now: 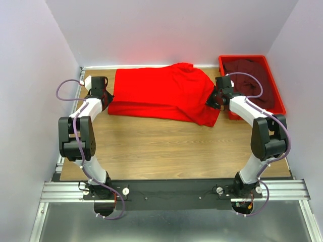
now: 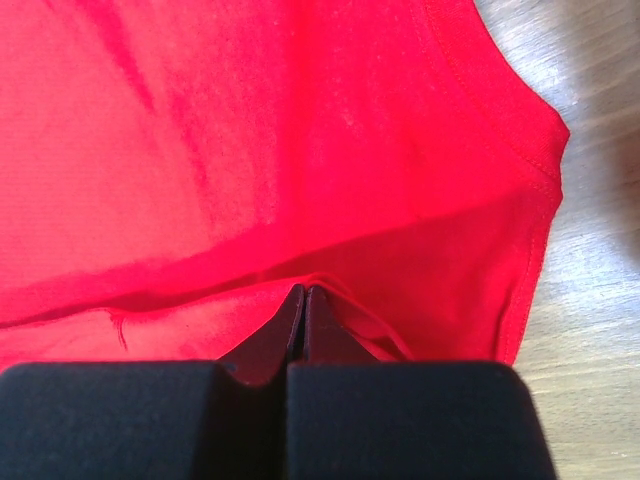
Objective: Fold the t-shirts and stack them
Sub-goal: Fold the tshirt
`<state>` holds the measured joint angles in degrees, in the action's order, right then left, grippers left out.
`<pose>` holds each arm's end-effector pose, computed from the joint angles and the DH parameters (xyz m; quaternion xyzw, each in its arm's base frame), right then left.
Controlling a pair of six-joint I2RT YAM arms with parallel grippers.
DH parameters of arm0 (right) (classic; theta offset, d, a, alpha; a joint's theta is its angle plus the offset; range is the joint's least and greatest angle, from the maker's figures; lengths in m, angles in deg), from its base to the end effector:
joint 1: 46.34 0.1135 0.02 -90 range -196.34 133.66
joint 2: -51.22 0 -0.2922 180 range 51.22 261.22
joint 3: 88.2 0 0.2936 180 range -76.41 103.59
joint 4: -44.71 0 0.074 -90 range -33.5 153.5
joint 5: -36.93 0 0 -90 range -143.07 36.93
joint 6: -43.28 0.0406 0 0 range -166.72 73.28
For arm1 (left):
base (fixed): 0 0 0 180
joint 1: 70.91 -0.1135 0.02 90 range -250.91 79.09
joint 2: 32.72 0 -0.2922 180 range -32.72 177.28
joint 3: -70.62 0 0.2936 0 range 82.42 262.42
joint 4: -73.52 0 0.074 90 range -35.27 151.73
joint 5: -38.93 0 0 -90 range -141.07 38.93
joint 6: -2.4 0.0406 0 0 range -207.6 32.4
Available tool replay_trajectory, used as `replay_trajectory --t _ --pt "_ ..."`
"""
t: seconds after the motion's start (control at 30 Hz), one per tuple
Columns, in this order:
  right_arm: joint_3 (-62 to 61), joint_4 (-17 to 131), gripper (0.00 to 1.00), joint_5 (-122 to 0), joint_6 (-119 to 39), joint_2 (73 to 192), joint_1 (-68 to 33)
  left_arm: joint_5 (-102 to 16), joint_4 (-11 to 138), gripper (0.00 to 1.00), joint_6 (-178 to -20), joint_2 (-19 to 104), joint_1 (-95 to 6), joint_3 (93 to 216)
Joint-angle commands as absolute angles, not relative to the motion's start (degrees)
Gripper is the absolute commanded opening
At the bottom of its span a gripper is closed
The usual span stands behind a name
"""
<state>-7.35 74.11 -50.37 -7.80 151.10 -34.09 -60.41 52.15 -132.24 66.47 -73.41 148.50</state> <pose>0.4145 0.0880 0.2199 0.2237 0.9075 0.1333 0.3295 0.4234 0.0251 0.2179 -0.3950 0.8237 -0.0742 0.4000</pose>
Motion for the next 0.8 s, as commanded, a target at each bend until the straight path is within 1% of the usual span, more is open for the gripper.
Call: replay_trajectory --t 0.0,0.23,0.77 --pt "-6.2 72.8 0.01 -50.3 -8.4 152.2 -34.9 -61.1 51.4 0.0 -132.0 68.3 -73.2 151.0" --pt "-3.5 72.8 0.01 -51.7 -8.7 155.1 -35.0 -61.6 50.7 0.0 -131.5 70.4 -73.3 153.3" --pt "2.6 72.8 0.01 -52.7 -9.9 160.7 -35.0 -62.4 51.4 0.0 -131.0 73.4 -73.3 154.1"
